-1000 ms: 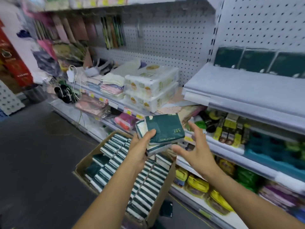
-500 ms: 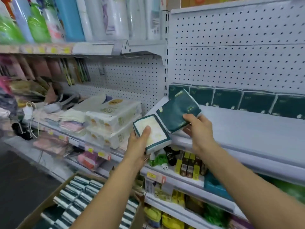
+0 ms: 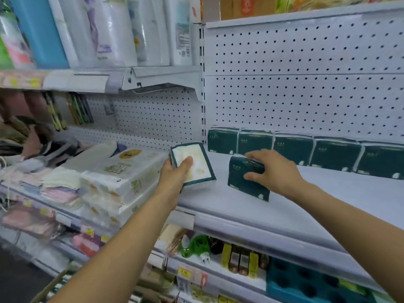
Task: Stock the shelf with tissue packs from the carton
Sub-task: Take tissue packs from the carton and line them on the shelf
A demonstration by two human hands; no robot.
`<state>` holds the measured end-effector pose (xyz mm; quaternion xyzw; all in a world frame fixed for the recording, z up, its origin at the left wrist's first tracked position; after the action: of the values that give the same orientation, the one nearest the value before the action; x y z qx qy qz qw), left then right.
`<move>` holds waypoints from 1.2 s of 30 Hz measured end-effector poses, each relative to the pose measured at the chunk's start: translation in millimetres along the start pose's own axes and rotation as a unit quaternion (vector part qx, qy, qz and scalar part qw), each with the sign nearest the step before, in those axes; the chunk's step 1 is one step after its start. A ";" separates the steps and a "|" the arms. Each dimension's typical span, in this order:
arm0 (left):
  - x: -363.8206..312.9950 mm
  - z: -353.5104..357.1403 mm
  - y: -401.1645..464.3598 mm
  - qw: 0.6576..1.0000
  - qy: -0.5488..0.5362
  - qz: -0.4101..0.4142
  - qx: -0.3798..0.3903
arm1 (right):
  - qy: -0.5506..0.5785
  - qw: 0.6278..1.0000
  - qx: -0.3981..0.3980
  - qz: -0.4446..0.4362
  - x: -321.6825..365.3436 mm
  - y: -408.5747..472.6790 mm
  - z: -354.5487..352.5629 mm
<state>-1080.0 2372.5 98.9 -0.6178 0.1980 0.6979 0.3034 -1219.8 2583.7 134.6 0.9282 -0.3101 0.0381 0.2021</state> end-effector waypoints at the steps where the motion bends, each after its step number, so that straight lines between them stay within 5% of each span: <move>1: -1.9 1.1 8.6 1.000 0.007 0.001 0.011 | -0.049 0.999 0.001 -0.010 -0.5 -2.1 1.0; 22: -3.9 -15.9 127.2 0.998 0.014 -0.029 0.059 | -0.114 0.980 -0.060 -0.154 -16.2 168.0 80.4; 32: -2.9 -8.1 134.7 0.995 0.013 -0.059 0.074 | -0.129 0.984 -0.072 -0.103 -11.6 179.7 88.8; 36: -4.9 2.0 132.2 0.993 -0.034 -0.090 0.063 | -0.093 0.968 -0.123 -0.196 1.7 154.8 75.5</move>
<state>-1169.5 2275.4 91.0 -0.5887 0.1744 0.6745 0.4100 -1314.2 2440.3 120.3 0.9384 -0.1419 -0.1270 0.2885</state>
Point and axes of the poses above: each hand's wrist, its own y-axis towards the middle knuckle, its own z-axis out of the palm, x = y × z, the point moved 2 cm from there along y, towards the middle knuckle, and after that the axes turned 5 degrees about -z, right-handed, at the moved point
